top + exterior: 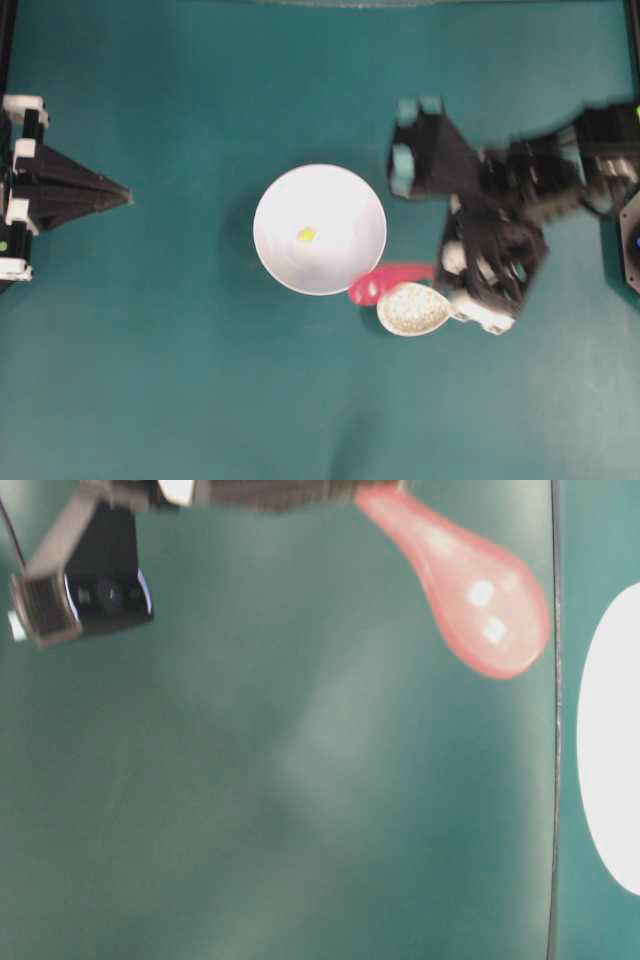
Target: Scoop the yellow hexagonal prism block from the bowl with a spoon using the right arm.
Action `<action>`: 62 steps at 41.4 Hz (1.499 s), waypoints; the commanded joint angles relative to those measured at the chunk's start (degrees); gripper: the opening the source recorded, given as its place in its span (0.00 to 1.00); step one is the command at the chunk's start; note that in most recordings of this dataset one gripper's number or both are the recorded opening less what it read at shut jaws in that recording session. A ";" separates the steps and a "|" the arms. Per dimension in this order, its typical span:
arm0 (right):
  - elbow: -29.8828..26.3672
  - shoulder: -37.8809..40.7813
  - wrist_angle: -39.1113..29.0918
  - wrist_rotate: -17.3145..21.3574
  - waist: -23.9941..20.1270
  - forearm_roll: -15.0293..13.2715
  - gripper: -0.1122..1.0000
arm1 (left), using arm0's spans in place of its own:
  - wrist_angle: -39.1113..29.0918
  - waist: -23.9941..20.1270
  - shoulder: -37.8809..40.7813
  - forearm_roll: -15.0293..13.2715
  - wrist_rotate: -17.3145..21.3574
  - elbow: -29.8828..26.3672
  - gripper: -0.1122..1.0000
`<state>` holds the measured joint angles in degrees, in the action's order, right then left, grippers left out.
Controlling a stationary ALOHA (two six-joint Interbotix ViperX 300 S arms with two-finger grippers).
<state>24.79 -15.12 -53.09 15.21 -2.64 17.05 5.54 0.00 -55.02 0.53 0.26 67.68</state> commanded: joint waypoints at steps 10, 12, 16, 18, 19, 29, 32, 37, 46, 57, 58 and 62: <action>12.66 -3.52 11.16 7.29 -5.01 0.00 0.23 | 0.26 0.00 0.62 0.09 -0.18 -0.79 0.11; 14.94 -3.60 13.10 8.00 -5.19 0.00 0.23 | 0.26 -0.09 0.62 0.09 -0.26 -0.79 0.11; 18.81 -3.78 17.49 8.35 -5.36 -0.09 0.23 | 0.18 -0.09 0.62 0.09 -0.53 -0.79 0.11; 20.21 -3.87 19.25 8.35 -5.36 0.00 0.23 | 0.18 -0.09 0.62 0.09 -0.62 -0.79 0.11; 21.18 -3.78 20.57 8.35 -5.36 0.00 0.23 | 0.18 -0.09 0.62 0.09 -0.70 -0.79 0.11; 26.10 -3.96 26.46 8.35 -5.36 -0.09 0.23 | -0.44 0.00 0.62 0.09 -0.88 -0.79 0.11; 26.37 -3.87 26.89 8.35 -5.36 -0.26 0.23 | -0.44 0.00 0.62 0.09 -0.88 -0.79 0.11; 26.28 -3.87 28.04 8.35 -5.36 -0.35 0.25 | -0.53 0.00 0.62 0.09 -0.88 -0.79 0.11; 26.37 -3.87 29.97 7.38 -5.36 -0.44 0.38 | -0.44 -0.09 0.53 0.09 -0.88 -0.79 0.11; 26.89 -5.10 29.79 6.06 -5.36 -3.96 0.59 | -0.44 -0.09 0.18 0.09 -0.88 -0.88 0.11; 26.98 -5.36 29.79 6.06 -5.45 -4.13 0.59 | -0.44 0.00 0.18 0.09 -0.88 -0.88 0.11; 27.42 -6.59 29.79 5.98 -5.36 -5.36 0.58 | -0.53 0.00 0.09 0.09 -0.97 -0.97 0.11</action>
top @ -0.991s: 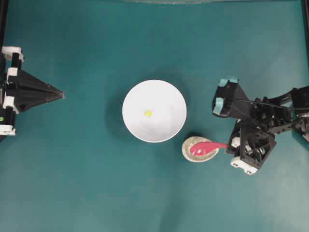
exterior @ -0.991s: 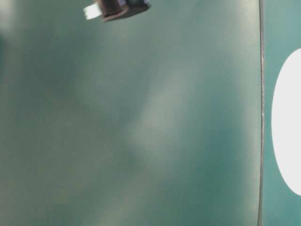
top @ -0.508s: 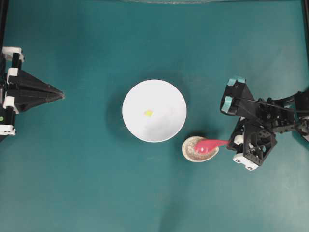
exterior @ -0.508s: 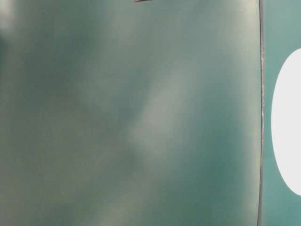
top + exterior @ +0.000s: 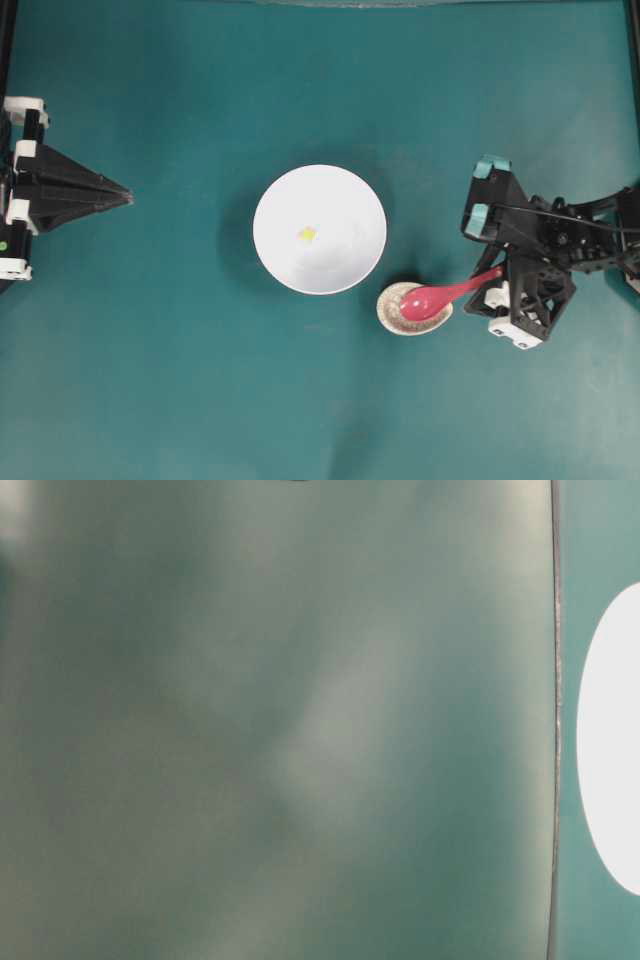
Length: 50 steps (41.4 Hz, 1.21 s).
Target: Scoop the yellow hexagonal prism block from the bowl with a spoon using the right arm.
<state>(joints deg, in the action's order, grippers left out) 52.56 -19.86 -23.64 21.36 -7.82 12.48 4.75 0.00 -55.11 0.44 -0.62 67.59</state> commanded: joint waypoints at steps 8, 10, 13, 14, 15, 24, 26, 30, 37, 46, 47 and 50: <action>0.70 -4.39 -0.53 -0.26 -0.18 -3.78 0.60 | 0.44 0.00 0.18 0.18 -0.97 -0.88 0.11; 0.79 -4.66 -1.41 -0.26 -0.26 -4.83 0.60 | 0.44 -0.09 0.18 0.18 -1.14 -0.88 0.11; 0.88 -4.92 -3.16 -0.26 -0.18 -6.24 0.60 | 0.62 -0.09 0.18 0.18 -1.58 -0.88 0.11; 0.79 -4.83 -4.04 -0.26 -0.18 -6.77 0.60 | 0.62 0.00 0.18 0.18 -1.76 -0.88 0.11; 0.70 -4.83 -4.57 -0.26 -0.26 -7.12 0.60 | 0.62 -0.09 0.18 0.18 -1.85 -0.88 0.11; -0.53 -5.10 -10.28 -0.44 -0.26 -12.22 0.60 | 0.88 -0.09 0.18 0.18 -2.90 -0.97 0.11; -0.88 -5.27 -10.63 -0.53 -0.26 -13.80 0.60 | 0.97 0.00 0.18 0.18 -2.99 -0.88 0.11; -1.49 -5.98 -10.02 -0.70 -1.05 -17.84 0.60 | 1.14 -0.09 0.09 0.18 -2.99 -0.88 0.11; -0.79 -8.09 0.00 -0.70 -2.02 -24.70 0.60 | 1.58 -0.09 0.18 0.18 -2.99 -0.88 0.11; 1.58 -9.05 17.93 -0.70 -2.02 -30.41 0.60 | 2.11 -0.09 0.18 0.18 -2.99 -0.88 0.11; 1.93 -9.05 19.60 -0.79 -2.02 -30.85 0.59 | 2.11 0.00 0.18 0.18 -2.99 -0.88 0.11; 3.52 -8.79 26.54 -0.79 -2.02 -31.99 0.58 | 2.11 -0.09 0.18 0.18 -2.99 -0.88 0.11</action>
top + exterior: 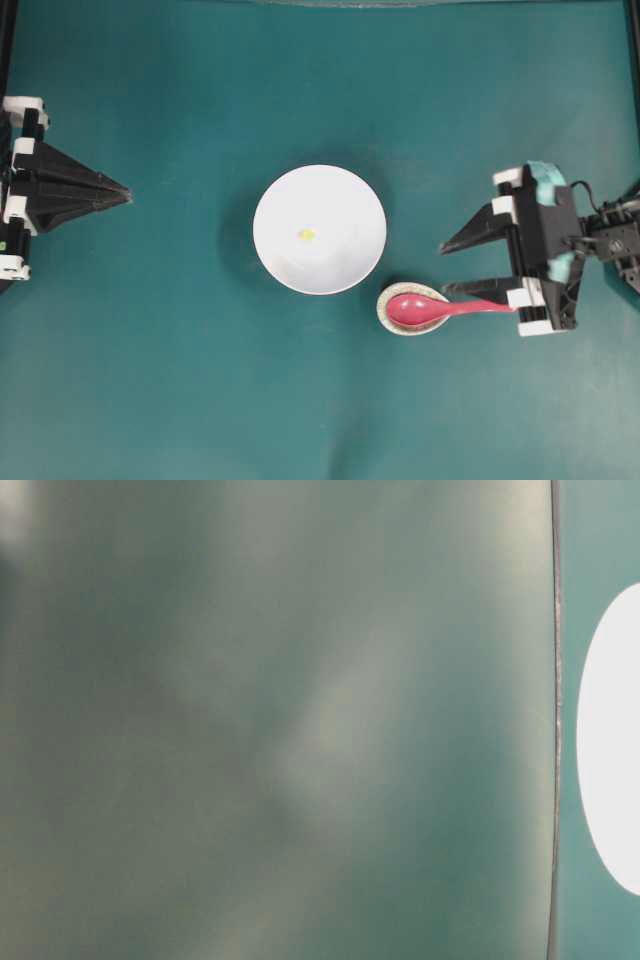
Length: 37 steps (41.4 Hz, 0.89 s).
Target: Scoop the yellow hexagonal prism block from the bowl with a spoon using the right arm.
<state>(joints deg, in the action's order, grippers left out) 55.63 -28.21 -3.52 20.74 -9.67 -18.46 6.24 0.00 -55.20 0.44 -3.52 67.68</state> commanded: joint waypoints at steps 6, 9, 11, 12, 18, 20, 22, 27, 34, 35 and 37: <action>4.31 0.70 20.39 -0.18 -0.18 -0.97 0.58 | 0.70 -0.09 0.26 0.18 -0.09 -0.97 0.11; 6.24 1.41 25.84 -0.18 -0.09 -0.62 0.58 | 0.88 0.00 0.26 0.18 -0.09 -0.97 0.11; 7.29 1.93 28.74 -0.18 0.00 -0.26 0.58 | 1.05 0.00 0.26 0.18 -0.09 -0.97 0.11; 8.09 2.37 30.76 -0.18 0.00 0.18 0.58 | 1.14 -0.09 0.26 0.18 -0.09 -0.97 0.11; 11.51 5.19 38.41 -0.26 0.00 3.52 0.58 | 1.67 -0.09 0.26 0.18 -0.09 -0.97 0.11; 12.66 6.50 40.78 -0.44 0.00 4.83 0.58 | 1.85 0.00 0.26 0.18 -0.09 -0.97 0.11; 13.80 8.00 43.07 -0.53 0.00 6.24 0.58 | 2.02 -0.09 0.26 0.18 -0.09 -0.97 0.11; 16.35 12.57 50.19 -1.41 0.00 9.67 0.58 | 2.20 -0.09 0.26 0.18 -0.09 -0.88 0.11; 18.28 19.07 60.38 -4.31 -0.97 14.59 0.58 | 2.29 0.00 0.26 0.18 -0.09 -0.88 0.11; 18.37 19.95 61.35 -4.75 -1.32 15.12 0.58 | 2.29 -0.09 0.26 0.18 -0.09 -0.97 0.11; 18.63 21.80 63.28 -5.45 -2.29 16.70 0.58 | 2.37 0.00 0.26 0.18 -0.09 -0.97 0.11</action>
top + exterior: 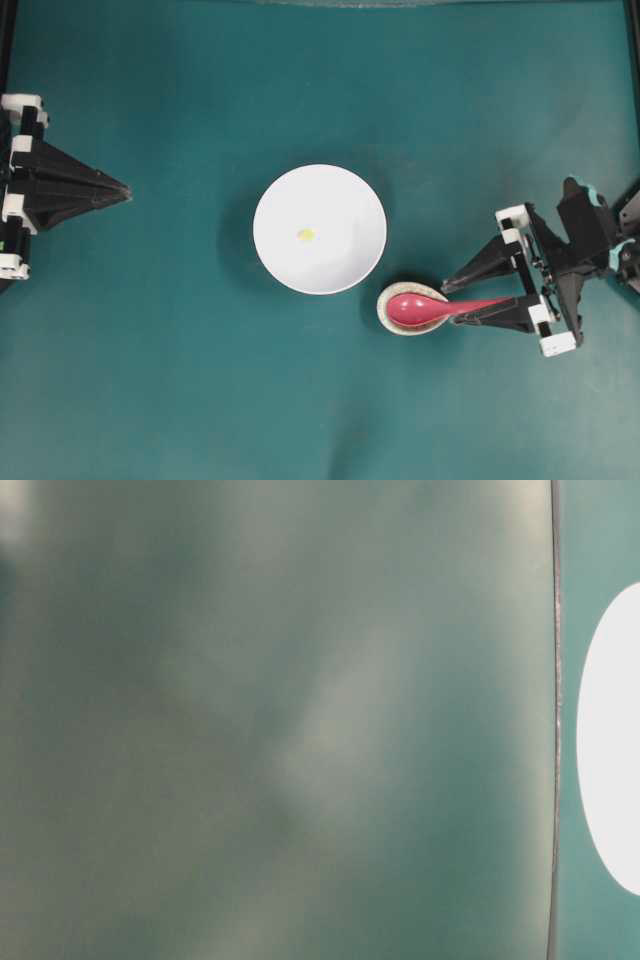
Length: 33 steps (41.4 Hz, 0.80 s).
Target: Scoop the yellow hexagonal prism block from the bowl with a spoon using the right arm.
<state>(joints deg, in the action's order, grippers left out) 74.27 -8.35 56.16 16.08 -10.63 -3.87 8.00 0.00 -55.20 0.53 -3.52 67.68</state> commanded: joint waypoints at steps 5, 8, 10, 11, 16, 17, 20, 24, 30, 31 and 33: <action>0.35 6.86 7.91 -2.29 -4.66 7.73 0.58 | 0.79 -0.09 0.26 0.09 -0.09 -0.97 0.11; 0.53 9.40 10.11 -3.25 -6.77 11.87 0.58 | 0.79 0.00 0.26 0.09 -0.09 -0.97 0.11; 0.70 11.25 11.69 -4.04 -8.61 15.47 0.58 | 0.88 -0.09 0.26 0.09 -0.09 -0.88 0.11; 0.70 12.30 12.57 -4.57 -9.84 17.49 0.58 | 0.97 0.00 0.26 0.09 -0.09 -0.97 0.11; 0.79 15.91 16.08 -5.98 -14.94 24.79 0.58 | 1.32 -0.09 0.44 0.09 -0.09 -0.88 0.11; 0.79 16.70 16.61 -6.24 -16.08 26.19 0.58 | 1.41 0.00 0.53 0.09 -0.09 -0.97 0.11; 0.88 18.28 17.58 -6.68 -18.54 29.27 0.58 | 1.49 -0.09 0.62 0.09 -0.09 -0.88 0.11; 0.97 19.78 17.84 -7.38 -20.57 31.82 0.58 | 1.58 0.00 0.70 0.09 -0.09 -0.88 0.11; 0.97 20.04 17.75 -9.93 -20.65 32.52 0.58 | 1.93 0.00 0.70 0.09 -0.09 -0.88 0.11; 1.05 20.04 17.75 -10.28 -20.65 32.52 0.58 | 1.93 -0.09 0.70 0.09 -0.09 -0.88 0.11; 1.05 20.04 17.58 -10.81 -20.65 32.61 0.58 | 2.02 -0.09 0.79 0.09 -0.09 -0.88 0.11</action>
<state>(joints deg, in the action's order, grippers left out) 75.41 12.39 73.30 5.71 -31.03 28.48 9.32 0.00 -55.02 0.53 -3.52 67.68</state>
